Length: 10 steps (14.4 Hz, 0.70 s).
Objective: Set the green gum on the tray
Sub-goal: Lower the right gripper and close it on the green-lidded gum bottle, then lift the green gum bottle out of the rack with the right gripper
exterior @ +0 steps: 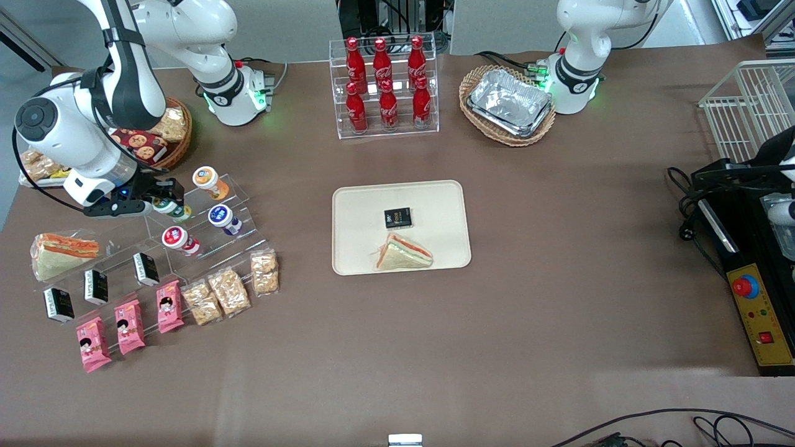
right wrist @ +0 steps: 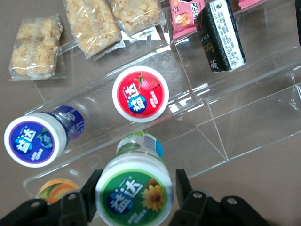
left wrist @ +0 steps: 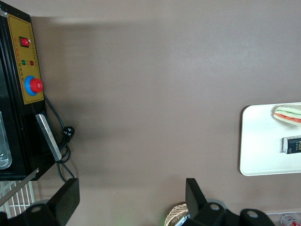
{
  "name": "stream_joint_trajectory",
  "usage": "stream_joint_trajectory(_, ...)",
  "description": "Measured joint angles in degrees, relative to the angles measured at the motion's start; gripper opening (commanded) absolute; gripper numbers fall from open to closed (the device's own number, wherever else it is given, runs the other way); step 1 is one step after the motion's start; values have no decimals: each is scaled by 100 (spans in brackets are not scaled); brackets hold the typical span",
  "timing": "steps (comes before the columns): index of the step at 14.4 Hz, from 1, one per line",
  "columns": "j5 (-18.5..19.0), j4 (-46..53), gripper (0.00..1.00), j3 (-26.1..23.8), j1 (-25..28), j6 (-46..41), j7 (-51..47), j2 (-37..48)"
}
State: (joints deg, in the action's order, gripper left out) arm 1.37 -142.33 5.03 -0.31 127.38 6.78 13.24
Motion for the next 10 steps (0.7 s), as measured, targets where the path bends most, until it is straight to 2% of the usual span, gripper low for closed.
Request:
stream_joint_trajectory(3, 0, 1, 49, 0, 0, 65, -6, -51)
stream_joint_trajectory(6, 0, 2, 28, 3, 0, 86, -14, -57)
stream_joint_trajectory(8, 0, 13, 20, 8, 0, 86, -16, -57)
stream_joint_trajectory(10, 0, 108, 18, 12, 0, -61, -10, -17)
